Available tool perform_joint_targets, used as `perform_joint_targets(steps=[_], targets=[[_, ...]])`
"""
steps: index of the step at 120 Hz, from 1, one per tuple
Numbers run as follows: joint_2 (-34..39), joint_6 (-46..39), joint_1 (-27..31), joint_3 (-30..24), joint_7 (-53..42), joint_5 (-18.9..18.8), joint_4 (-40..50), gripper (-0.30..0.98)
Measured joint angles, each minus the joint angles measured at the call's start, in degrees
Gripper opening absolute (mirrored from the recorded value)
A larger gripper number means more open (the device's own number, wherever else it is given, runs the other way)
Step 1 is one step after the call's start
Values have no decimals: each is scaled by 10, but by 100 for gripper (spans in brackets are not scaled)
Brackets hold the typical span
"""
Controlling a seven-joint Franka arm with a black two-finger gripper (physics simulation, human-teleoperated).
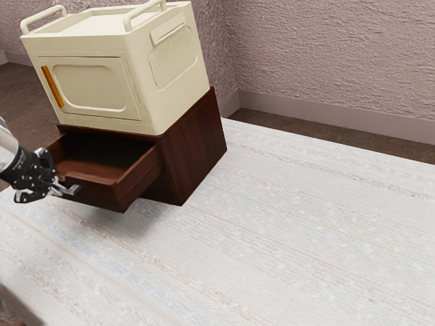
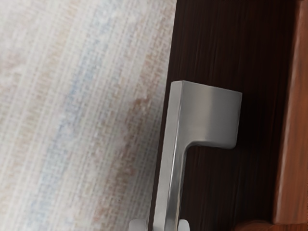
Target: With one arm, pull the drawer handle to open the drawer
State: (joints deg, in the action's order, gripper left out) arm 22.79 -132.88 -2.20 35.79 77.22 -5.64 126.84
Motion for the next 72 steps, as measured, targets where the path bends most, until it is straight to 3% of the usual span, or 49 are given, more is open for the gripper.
perform_joint_targets(steps=[72], targets=[[36, 2, 1, 10, 0, -23, 28, -10]])
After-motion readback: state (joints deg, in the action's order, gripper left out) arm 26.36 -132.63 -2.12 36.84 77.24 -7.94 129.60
